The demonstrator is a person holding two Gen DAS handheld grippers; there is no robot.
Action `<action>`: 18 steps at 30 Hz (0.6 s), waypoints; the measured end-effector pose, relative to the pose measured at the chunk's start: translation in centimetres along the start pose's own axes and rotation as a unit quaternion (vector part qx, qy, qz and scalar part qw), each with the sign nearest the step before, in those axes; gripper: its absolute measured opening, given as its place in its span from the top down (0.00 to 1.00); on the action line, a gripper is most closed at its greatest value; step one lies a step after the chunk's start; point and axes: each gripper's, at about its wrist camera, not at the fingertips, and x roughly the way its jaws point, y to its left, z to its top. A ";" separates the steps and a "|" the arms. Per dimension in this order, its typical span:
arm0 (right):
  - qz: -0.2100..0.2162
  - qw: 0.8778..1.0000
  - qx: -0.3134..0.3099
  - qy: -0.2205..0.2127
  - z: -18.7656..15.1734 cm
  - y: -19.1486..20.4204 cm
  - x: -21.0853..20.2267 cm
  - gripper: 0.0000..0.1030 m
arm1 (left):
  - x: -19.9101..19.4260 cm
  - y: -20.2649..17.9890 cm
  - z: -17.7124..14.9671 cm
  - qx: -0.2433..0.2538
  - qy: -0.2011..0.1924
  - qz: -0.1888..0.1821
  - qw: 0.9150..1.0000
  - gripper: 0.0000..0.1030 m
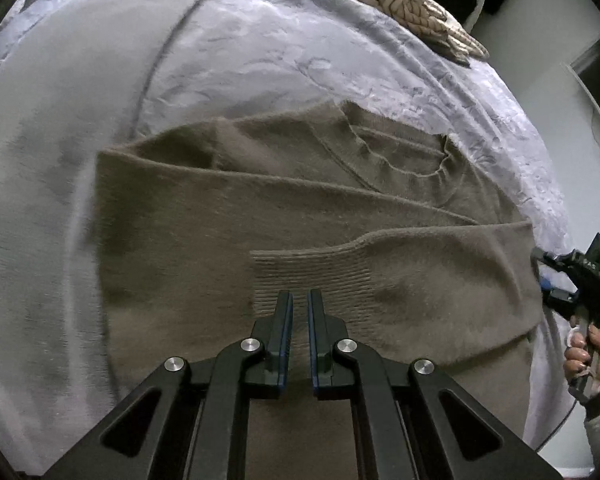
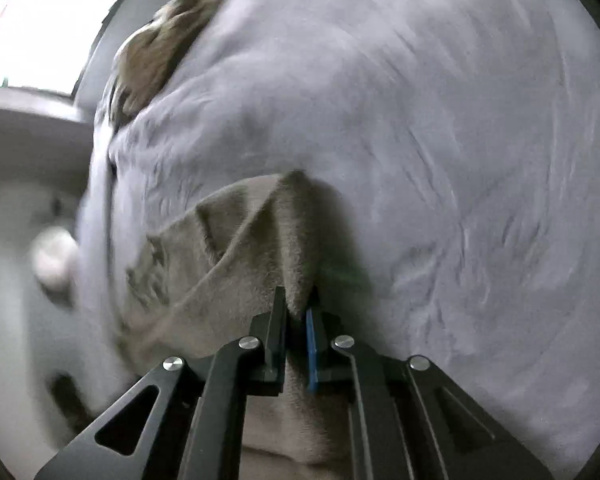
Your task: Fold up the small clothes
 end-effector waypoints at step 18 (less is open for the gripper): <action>-0.109 0.991 -0.079 0.000 -4.8 2.5 -3.0 0.83 | -0.2 1.3 -0.8 0.004 -0.001 0.052 0.999 0.93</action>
